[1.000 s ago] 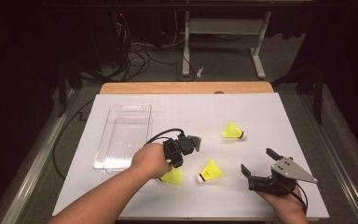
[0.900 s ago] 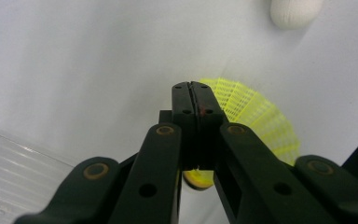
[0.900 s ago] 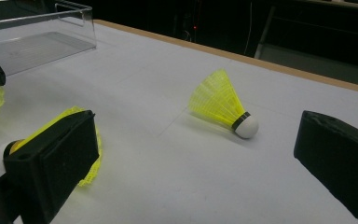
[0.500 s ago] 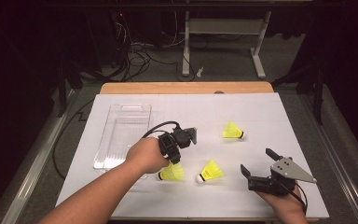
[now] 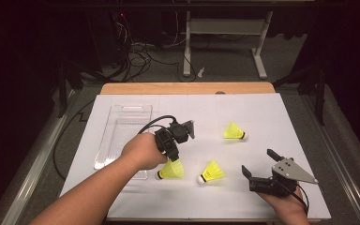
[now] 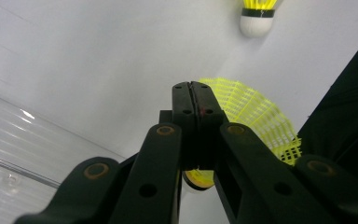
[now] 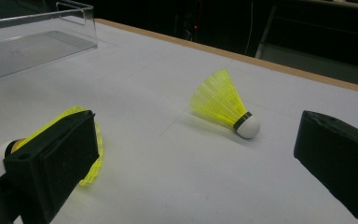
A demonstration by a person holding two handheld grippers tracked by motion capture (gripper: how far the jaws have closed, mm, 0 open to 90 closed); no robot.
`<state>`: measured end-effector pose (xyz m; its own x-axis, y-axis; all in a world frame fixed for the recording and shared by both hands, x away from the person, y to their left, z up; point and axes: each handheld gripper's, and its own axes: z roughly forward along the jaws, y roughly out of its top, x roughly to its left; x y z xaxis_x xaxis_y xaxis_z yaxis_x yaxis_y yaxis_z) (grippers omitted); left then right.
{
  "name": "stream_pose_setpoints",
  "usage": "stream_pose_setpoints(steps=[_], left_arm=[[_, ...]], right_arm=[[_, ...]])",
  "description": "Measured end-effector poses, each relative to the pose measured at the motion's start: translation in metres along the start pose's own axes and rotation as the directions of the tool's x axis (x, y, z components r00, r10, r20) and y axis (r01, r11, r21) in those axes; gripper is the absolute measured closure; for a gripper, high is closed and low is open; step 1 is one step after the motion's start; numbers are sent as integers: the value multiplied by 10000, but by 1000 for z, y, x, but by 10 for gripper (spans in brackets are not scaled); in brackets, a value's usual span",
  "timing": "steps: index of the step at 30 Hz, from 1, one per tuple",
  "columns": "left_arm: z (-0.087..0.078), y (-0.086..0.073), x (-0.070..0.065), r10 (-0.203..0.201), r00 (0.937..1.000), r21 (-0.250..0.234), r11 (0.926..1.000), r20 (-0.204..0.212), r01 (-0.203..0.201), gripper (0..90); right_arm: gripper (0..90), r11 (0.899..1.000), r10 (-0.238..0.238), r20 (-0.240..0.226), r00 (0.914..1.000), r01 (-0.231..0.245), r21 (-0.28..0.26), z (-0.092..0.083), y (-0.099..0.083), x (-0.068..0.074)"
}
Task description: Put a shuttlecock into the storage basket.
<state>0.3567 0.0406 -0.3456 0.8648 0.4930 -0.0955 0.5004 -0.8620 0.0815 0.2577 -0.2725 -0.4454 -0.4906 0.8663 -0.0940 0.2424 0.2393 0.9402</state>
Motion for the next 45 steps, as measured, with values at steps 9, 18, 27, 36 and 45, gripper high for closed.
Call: stream_pose_setpoints(steps=[9, 18, 27, 36, 45], left_arm=[[-14, -4, 2, -110, 9999, -190, 9998, 43, 111, 897], [-33, -11, 5, -324, 9995, -443, 9985, -48, 321, 897], [-42, -20, 15, -646, 9979, -586, 9962, -55, 641, 897], [-56, -34, 28, -1006, 9949, -762, 9920, -10, 1002, 897], [-70, -54, 45, -1636, 9865, -1096, 9807, -91, 1617, 897]], right_arm=[[4, 10000, -16, -18, 10000, 16, 14, 0, 0, 0], [4, 10000, -2, -20, 10000, 2, 26, 1, 0, 0], [4, 10000, 45, -34, 10000, -45, 48, 1, -1, 0], [4, 10000, 31, -40, 10000, -31, 63, 1, -1, 1], [4, 10000, 23, -32, 10000, -23, 70, 1, -1, 1]])
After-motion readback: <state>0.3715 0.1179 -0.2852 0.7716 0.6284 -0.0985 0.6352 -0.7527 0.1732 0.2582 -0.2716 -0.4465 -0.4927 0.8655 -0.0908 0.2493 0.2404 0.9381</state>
